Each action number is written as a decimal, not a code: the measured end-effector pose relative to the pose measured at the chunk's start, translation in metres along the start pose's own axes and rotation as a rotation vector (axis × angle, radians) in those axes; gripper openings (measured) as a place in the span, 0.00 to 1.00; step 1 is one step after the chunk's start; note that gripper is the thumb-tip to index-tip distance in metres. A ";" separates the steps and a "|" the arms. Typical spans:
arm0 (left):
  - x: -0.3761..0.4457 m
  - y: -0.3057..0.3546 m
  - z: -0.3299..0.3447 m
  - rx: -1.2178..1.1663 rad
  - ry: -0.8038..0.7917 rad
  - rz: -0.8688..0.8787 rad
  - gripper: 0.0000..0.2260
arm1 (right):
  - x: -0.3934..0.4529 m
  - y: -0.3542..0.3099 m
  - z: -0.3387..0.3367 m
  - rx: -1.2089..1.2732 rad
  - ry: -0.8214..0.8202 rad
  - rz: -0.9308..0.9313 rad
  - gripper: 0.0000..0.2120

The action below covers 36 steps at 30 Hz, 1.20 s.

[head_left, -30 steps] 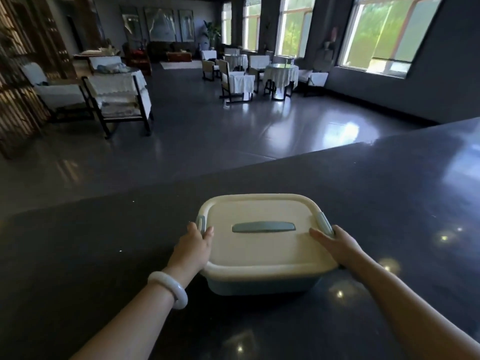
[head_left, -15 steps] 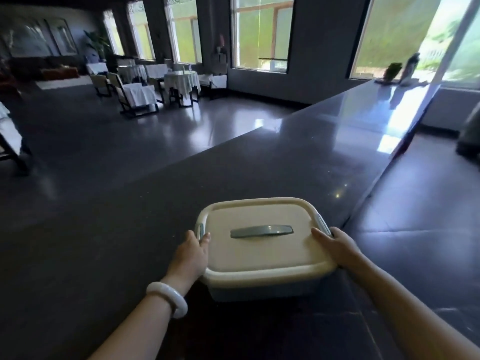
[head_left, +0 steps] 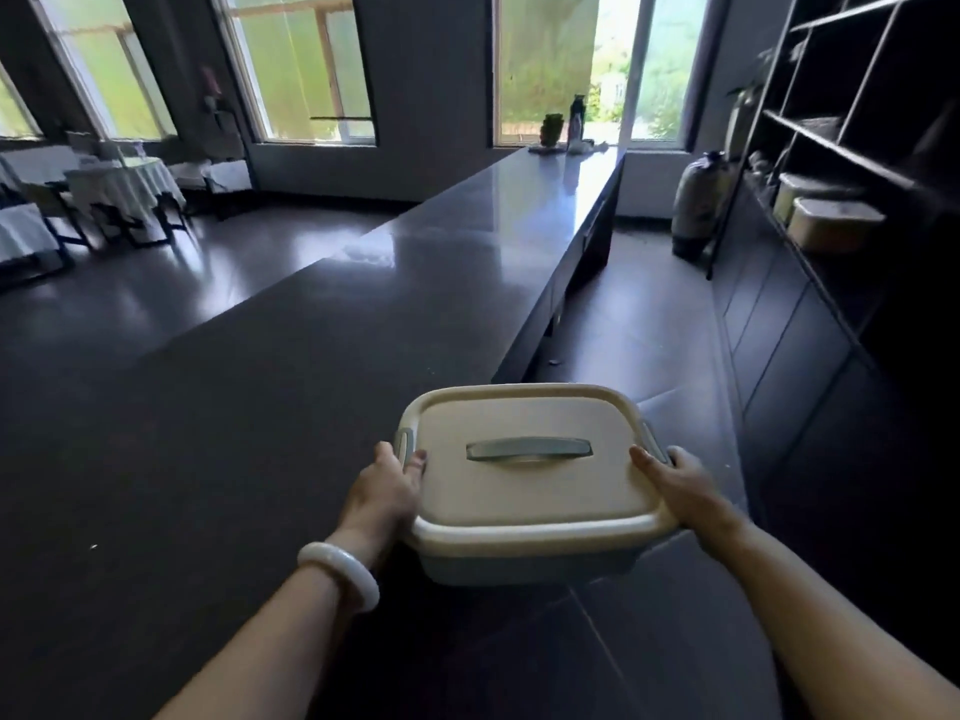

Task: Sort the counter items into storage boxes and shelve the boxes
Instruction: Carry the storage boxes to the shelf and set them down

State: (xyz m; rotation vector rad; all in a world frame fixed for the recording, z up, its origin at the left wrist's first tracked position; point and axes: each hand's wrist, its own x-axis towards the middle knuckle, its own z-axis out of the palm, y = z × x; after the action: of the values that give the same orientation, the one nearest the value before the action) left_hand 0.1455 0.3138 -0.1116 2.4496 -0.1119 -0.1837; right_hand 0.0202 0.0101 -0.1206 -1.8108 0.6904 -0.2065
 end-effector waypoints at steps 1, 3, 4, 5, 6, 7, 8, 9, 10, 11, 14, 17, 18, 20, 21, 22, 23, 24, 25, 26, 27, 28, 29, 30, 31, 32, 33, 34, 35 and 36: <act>0.011 0.015 0.011 0.005 -0.013 0.023 0.16 | 0.008 0.005 -0.014 0.009 0.022 0.013 0.18; 0.037 0.044 0.034 0.019 -0.043 0.065 0.18 | 0.026 0.014 -0.038 0.020 0.076 0.036 0.18; 0.051 0.058 0.046 0.015 -0.061 0.086 0.18 | 0.038 0.019 -0.049 0.023 0.104 0.046 0.17; 0.066 0.072 0.057 0.003 -0.080 0.109 0.18 | 0.051 0.022 -0.059 0.023 0.137 0.056 0.16; 0.083 0.085 0.069 -0.011 -0.098 0.131 0.18 | 0.065 0.024 -0.068 0.023 0.175 0.066 0.15; 0.100 0.097 0.081 -0.021 -0.115 0.153 0.17 | 0.082 0.026 -0.076 0.034 0.209 0.077 0.14; 0.118 0.110 0.093 -0.027 -0.128 0.174 0.17 | 0.099 0.028 -0.083 0.051 0.239 0.088 0.12; 0.137 0.123 0.105 -0.032 -0.139 0.194 0.16 | 0.117 0.028 -0.090 0.066 0.264 0.095 0.12; 0.156 0.135 0.117 -0.036 -0.151 0.211 0.16 | 0.136 0.028 -0.096 0.068 0.285 0.103 0.11; 0.176 0.147 0.128 -0.038 -0.164 0.223 0.16 | 0.156 0.029 -0.101 0.058 0.302 0.112 0.11; 0.238 0.188 0.157 -0.036 -0.202 0.241 0.16 | 0.218 0.024 -0.119 0.062 0.352 0.147 0.11; 0.298 0.232 0.182 -0.012 -0.240 0.281 0.17 | 0.275 0.019 -0.136 0.060 0.380 0.177 0.13; 0.316 0.247 0.191 -0.007 -0.247 0.296 0.17 | 0.292 0.019 -0.142 0.066 0.392 0.180 0.14; 0.350 0.278 0.209 0.000 -0.260 0.320 0.17 | 0.326 0.019 -0.155 0.086 0.424 0.190 0.16; 0.365 0.292 0.219 0.007 -0.274 0.327 0.17 | 0.342 0.020 -0.162 0.090 0.438 0.198 0.17; 0.379 0.306 0.230 0.012 -0.290 0.333 0.17 | 0.359 0.022 -0.171 0.087 0.451 0.205 0.18; 0.394 0.321 0.242 0.018 -0.305 0.339 0.17 | 0.376 0.024 -0.180 0.075 0.462 0.209 0.18; 0.410 0.335 0.254 0.023 -0.317 0.344 0.17 | 0.395 0.025 -0.190 0.061 0.472 0.212 0.19; 0.425 0.349 0.267 0.023 -0.327 0.347 0.17 | 0.415 0.027 -0.200 0.050 0.482 0.212 0.19; 0.441 0.365 0.282 0.022 -0.333 0.350 0.18 | 0.437 0.029 -0.212 0.045 0.492 0.210 0.19; 0.457 0.379 0.296 0.031 -0.336 0.355 0.18 | 0.459 0.031 -0.224 0.041 0.497 0.206 0.19; 0.470 0.394 0.310 0.038 -0.338 0.360 0.18 | 0.481 0.034 -0.236 0.038 0.499 0.203 0.19; 0.484 0.409 0.323 0.031 -0.336 0.362 0.19 | 0.503 0.036 -0.248 0.041 0.501 0.197 0.18; 0.499 0.425 0.337 0.017 -0.335 0.361 0.19 | 0.526 0.037 -0.262 0.040 0.500 0.193 0.18; 0.514 0.442 0.349 0.011 -0.338 0.357 0.19 | 0.549 0.036 -0.275 0.034 0.498 0.194 0.18; 0.528 0.457 0.360 0.014 -0.344 0.351 0.18 | 0.570 0.035 -0.288 0.025 0.499 0.200 0.18; 0.542 0.473 0.370 0.015 -0.345 0.350 0.18 | 0.592 0.034 -0.300 0.018 0.504 0.201 0.18; 0.556 0.490 0.381 0.008 -0.341 0.352 0.17 | 0.613 0.032 -0.312 0.005 0.508 0.198 0.17; 0.570 0.506 0.390 0.001 -0.340 0.356 0.17 | 0.633 0.030 -0.323 -0.007 0.513 0.197 0.17; 0.584 0.520 0.399 -0.003 -0.337 0.364 0.16 | 0.653 0.027 -0.333 -0.010 0.523 0.199 0.17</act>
State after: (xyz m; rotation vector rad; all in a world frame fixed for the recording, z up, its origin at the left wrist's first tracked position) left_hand 0.6403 -0.4107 -0.1481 2.3262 -0.6959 -0.4298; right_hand 0.3865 -0.6245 -0.1541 -1.6921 1.2317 -0.5544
